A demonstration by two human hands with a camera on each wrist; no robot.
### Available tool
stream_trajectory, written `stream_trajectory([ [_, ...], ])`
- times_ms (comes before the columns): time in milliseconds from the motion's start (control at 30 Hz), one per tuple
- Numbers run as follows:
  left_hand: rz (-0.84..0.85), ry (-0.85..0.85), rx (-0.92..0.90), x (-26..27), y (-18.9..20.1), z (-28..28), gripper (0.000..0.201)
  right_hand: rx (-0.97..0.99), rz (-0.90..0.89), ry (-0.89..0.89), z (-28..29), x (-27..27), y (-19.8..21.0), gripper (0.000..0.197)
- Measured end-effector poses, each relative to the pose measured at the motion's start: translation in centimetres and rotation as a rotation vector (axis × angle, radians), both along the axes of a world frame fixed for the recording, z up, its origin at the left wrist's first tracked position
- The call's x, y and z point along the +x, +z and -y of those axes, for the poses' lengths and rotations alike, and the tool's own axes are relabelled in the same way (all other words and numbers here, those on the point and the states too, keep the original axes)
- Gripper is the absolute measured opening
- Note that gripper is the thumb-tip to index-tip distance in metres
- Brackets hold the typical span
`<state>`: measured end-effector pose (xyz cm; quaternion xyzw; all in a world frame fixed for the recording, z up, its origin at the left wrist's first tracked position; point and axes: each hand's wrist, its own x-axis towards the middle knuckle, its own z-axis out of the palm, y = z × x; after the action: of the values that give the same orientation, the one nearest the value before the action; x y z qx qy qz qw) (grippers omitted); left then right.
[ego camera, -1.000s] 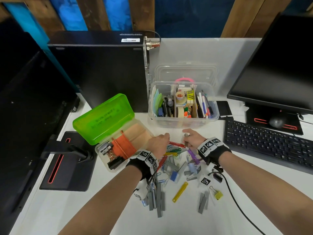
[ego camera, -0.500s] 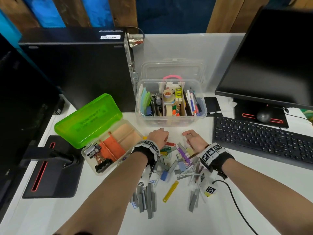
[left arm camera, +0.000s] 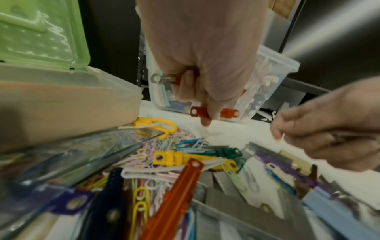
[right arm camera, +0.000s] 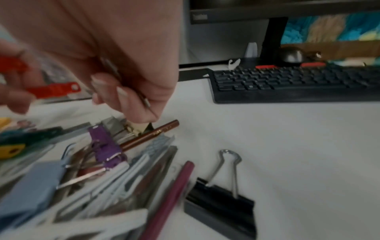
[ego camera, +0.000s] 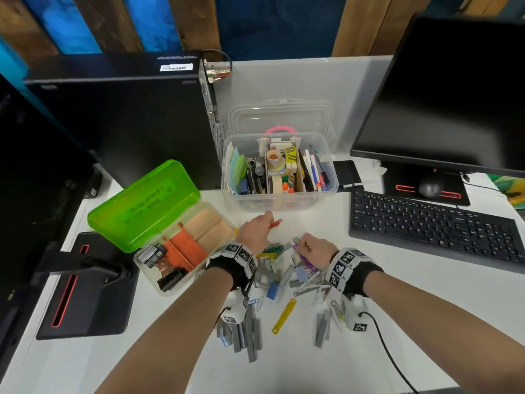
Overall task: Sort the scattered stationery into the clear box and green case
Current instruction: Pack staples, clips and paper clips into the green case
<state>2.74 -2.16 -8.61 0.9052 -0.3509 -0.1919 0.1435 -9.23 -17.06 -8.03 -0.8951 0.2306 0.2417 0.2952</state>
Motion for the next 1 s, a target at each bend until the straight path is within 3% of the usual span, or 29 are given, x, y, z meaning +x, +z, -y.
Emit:
stream_trajectory([
  [133, -0.061, 0.098, -0.058, -1.3, -0.3, -0.9, 0.021, -0.286, 0.036, 0.1, -1.5, -0.8, 0.4, 0.023],
  [300, -0.015, 0.116, -0.083, -2.1, -0.1, -1.3, 0.024, -0.362, 0.026, 0.101, -2.3, -0.3, 0.1, 0.028],
  [600, 0.023, 0.175, -0.016, -1.7, 0.1, -2.9, 0.039, -0.346, -0.038, 0.032, -2.1, -0.1, 0.0, 0.029],
  [867, 0.122, 0.133, 0.078, -2.2, 1.3, -3.8, 0.032, -0.245, 0.047, -0.012, -1.9, -0.4, 0.1, 0.03],
  [1000, 0.013, 0.105, 0.092, -1.9, 1.0, -3.2, 0.022, -0.133, 0.087, -0.052, -1.8, -0.4, 0.5, 0.029],
])
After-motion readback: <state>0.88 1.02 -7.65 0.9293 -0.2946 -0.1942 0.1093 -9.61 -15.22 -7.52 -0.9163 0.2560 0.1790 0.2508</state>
